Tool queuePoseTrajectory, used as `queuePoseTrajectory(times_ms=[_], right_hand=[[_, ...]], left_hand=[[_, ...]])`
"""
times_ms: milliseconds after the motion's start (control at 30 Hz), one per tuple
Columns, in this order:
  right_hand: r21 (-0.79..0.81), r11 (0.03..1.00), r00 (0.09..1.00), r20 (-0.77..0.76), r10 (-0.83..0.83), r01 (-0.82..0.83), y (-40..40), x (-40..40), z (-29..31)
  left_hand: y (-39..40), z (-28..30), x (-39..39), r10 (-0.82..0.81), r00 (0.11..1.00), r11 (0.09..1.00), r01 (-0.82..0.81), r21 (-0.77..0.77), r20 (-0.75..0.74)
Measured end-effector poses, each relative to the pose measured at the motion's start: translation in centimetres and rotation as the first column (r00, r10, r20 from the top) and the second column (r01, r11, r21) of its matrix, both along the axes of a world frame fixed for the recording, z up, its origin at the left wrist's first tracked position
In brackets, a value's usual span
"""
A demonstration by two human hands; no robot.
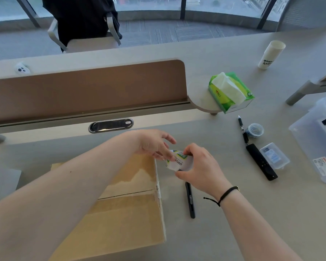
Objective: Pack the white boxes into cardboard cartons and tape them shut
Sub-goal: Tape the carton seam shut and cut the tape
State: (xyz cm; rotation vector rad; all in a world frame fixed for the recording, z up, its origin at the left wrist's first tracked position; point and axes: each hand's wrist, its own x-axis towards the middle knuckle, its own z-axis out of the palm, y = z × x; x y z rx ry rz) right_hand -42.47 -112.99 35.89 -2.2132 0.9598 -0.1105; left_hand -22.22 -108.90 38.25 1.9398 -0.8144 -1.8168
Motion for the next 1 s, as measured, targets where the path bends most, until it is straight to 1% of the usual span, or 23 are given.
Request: queuePoseTrajectory(times_ms=[100, 200, 333, 433, 533, 600, 733, 900, 1000], right_hand=[[0.046, 0.998, 0.998, -0.033, -0.049, 0.05, 0.2, -0.3, -0.3], [0.067, 0.994, 0.996, -0.047, -0.079, 0.082, 0.3, -0.7, -0.7], [0.114, 0.971, 0.978, -0.033, -0.205, 0.208, 0.1, -1.4, -1.1], [0.183, 0.937, 0.954, -0.02, -0.298, 0.296, -0.6, -1.9, -1.4], [0.243, 0.904, 0.93, 0.021, -0.366, 0.351, -1.2, -2.0, -2.0], [0.313, 0.869, 0.905, 0.063, -0.422, 0.383, -1.7, -1.8, -2.5], [0.465, 0.776, 0.832, 0.137, -0.538, 0.425, -3.7, -0.8, -3.1], [0.53, 0.722, 0.756, 0.21, -0.62, 0.445, -7.4, 1.0, -2.9], [0.563, 0.689, 0.719, 0.222, -0.658, 0.456, -9.8, 1.9, -2.5]], left_hand=[[-0.2, -0.1, 0.3, 0.096, 0.995, 0.995, -0.095, 0.038, -0.022], [-0.7, -0.1, 0.3, 0.132, 0.991, 0.99, -0.133, 0.049, 0.013], [-1.7, -0.1, -0.3, 0.029, 0.979, 0.999, -0.025, -0.021, 0.202], [-2.7, -0.4, -1.1, 0.05, 0.962, 0.994, -0.022, -0.105, 0.27], [-4.5, -1.0, -1.9, 0.088, 0.935, 0.98, -0.019, -0.2, 0.344], [-6.3, -1.0, -2.4, 0.056, 0.904, 0.972, 0.047, -0.228, 0.424], [-10.5, -0.5, -3.1, -0.037, 0.805, 0.94, 0.229, -0.253, 0.592], [-15.5, 0.1, -2.8, -0.043, 0.724, 0.886, 0.346, -0.309, 0.689], [-18.0, 0.0, -1.9, -0.013, 0.718, 0.881, 0.338, -0.332, 0.696]])
